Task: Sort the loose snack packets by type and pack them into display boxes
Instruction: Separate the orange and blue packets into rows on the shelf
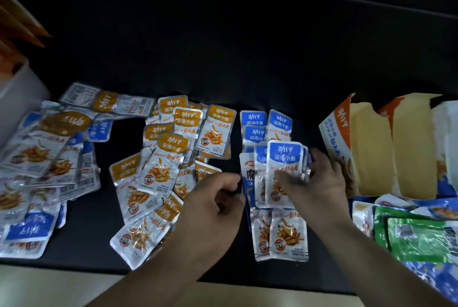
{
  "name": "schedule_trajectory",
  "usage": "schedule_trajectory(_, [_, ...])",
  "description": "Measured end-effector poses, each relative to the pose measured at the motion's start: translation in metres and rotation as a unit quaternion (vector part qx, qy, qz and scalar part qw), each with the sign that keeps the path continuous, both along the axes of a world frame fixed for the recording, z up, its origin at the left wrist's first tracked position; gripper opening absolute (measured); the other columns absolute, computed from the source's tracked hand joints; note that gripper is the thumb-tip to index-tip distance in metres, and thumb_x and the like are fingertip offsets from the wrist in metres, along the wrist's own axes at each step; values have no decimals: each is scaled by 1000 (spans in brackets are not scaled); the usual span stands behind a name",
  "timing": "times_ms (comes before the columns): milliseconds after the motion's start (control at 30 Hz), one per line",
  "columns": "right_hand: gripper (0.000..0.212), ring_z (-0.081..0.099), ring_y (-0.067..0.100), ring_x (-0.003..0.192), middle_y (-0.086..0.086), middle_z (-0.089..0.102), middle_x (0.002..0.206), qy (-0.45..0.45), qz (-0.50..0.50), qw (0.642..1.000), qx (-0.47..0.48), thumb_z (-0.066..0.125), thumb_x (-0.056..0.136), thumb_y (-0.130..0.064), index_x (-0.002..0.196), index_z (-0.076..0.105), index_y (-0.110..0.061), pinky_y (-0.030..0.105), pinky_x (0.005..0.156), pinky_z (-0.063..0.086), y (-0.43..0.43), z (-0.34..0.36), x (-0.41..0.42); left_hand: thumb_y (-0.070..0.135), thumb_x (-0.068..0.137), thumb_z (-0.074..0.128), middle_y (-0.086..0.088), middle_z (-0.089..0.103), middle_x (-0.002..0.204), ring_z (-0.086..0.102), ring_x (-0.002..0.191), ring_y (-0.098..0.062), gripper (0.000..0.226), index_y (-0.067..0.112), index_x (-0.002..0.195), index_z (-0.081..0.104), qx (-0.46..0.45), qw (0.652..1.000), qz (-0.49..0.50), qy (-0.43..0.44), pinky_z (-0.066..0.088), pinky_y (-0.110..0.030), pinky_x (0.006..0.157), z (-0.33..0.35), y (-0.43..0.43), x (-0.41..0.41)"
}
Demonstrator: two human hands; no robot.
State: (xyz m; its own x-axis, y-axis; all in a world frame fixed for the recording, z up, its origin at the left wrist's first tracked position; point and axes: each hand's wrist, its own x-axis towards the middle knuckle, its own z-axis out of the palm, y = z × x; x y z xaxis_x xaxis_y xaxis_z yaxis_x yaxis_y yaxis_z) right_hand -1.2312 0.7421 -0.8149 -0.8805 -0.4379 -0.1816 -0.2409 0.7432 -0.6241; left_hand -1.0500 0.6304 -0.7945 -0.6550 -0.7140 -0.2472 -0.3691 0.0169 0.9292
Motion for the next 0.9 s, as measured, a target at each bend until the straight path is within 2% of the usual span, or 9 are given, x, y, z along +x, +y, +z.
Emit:
schedule_trajectory(67, [95,29,25,142,0,33,143,47,17,999,6,83,79,-42,157,28,-34,43,106,41,0,3,8,19,96,70,21,68,107,61,99,10,24,33,116,70,6,1000,7,-1,47,-5,77,-1,-1,3])
schedule_trajectory(100, [96,29,26,141,-1,29,145,89,46,995,-5,84,79,-39,157,27,-36,41,102,44,0,2,12,19,96,70,21,68,109,61,100,10,25,32,117,70,7,1000,8,-3,47,-5,77,-1,-1,5])
schedule_trajectory(200, [69,39,27,136,1,30,150,167,140,976,-10,83,80,-33,142,51,-37,40,84,55,4,-11,20,18,96,71,20,68,111,62,101,8,27,32,120,70,3,1000,13,-9,48,-7,77,-6,-2,9])
schedule_trajectory(300, [53,36,32,141,4,28,158,160,171,972,-2,83,80,-35,129,64,-32,39,78,56,9,-22,25,20,95,71,20,67,110,62,101,6,28,33,119,69,-14,1000,7,-23,49,-10,74,-11,0,17])
schedule_trajectory(433, [50,36,39,145,9,27,163,155,188,970,-12,81,79,-35,125,62,-34,54,91,56,19,-27,32,29,96,68,24,61,114,61,99,6,31,37,126,64,-65,994,-50,-70,50,-15,80,-19,8,24])
schedule_trajectory(533, [50,24,45,151,16,25,165,182,207,961,17,78,80,-42,126,60,-33,65,107,42,28,-31,35,31,96,65,24,52,136,54,120,5,42,35,138,59,-123,981,-127,-75,50,-18,98,-25,16,22])
schedule_trajectory(667, [46,19,43,154,18,25,165,204,230,952,16,73,82,-44,124,67,-26,64,108,42,32,-26,37,27,92,66,23,52,139,51,124,6,47,33,138,60,-159,974,-152,-56,40,-2,92,-30,24,16])
schedule_trajectory(767, [41,27,43,151,18,35,160,229,249,941,-14,62,88,-42,120,71,-19,64,105,46,30,-21,36,22,92,68,21,54,137,52,123,5,48,32,138,60,-159,976,-140,-55,49,-13,92,-33,23,14])
schedule_trajectory(900, [34,36,39,148,18,49,151,278,283,918,-17,62,91,-36,114,75,-14,60,110,43,26,-14,40,15,94,66,19,60,129,57,113,3,46,31,138,61,-145,978,-140,-53,49,-12,86,-32,19,17])
